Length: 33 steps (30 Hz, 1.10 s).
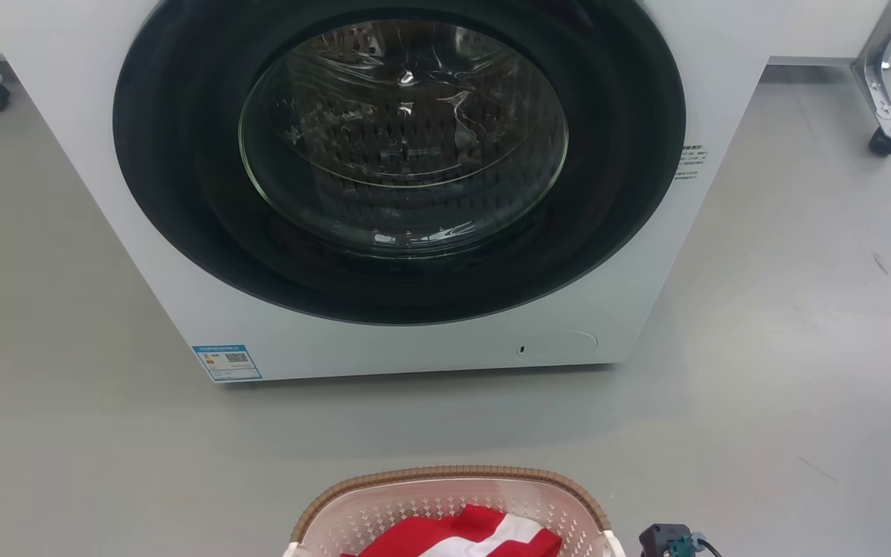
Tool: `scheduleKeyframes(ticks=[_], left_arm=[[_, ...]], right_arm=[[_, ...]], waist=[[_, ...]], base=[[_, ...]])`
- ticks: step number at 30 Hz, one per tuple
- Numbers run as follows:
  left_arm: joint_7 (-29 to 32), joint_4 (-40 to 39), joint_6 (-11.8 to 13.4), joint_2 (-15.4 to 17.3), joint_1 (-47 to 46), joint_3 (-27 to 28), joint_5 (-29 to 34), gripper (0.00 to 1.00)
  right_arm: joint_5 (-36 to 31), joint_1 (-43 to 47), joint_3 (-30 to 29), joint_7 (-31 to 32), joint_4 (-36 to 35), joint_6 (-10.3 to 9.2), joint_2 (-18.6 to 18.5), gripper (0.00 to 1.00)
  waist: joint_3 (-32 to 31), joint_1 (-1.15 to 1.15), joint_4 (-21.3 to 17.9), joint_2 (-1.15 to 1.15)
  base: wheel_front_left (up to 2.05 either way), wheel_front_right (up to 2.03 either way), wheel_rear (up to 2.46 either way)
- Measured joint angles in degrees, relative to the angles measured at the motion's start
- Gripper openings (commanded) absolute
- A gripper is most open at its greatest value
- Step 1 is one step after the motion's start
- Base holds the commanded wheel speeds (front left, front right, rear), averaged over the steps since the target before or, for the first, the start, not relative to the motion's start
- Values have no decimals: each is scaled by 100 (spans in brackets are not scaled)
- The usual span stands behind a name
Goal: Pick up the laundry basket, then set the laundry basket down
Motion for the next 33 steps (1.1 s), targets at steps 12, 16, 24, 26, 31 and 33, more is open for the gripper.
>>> scheduleKeyframes(ticks=[12, 16, 24, 26, 31, 33], left_arm=[[51, -78, 94, 3, 14, -88, -124, 0], [67, -83, 120, 5, 14, -110, -172, 0], [68, -91, 144, 8, 14, -179, -211, 0], [92, -90, 145, 8, 14, -188, -219, 0], [92, -90, 153, 11, 14, -211, -220, 0], [92, -99, 170, 12, 13, -221, -221, 0]], right_arm=[[224, -8, 120, -1, 74, 0, -2, 0], [296, -27, 177, -3, 86, 0, -3, 0], [412, -69, 286, -9, 131, 0, -4, 0], [441, -72, 310, -10, 136, 0, -4, 0], [522, -89, 383, -16, 144, 0, -8, 0], [549, -107, 410, -19, 145, 0, -9, 0]], waist=[[27, 0, -3, 1], [32, 0, -4, 1], [31, 0, -10, 1], [31, 0, -10, 1], [34, 0, -11, 1], [49, 0, -12, 1]], base=[[0, 0, 0], [0, 0, 0], [0, 0, 0], [0, 0, 0], [0, 0, 0], [0, 0, 0]])
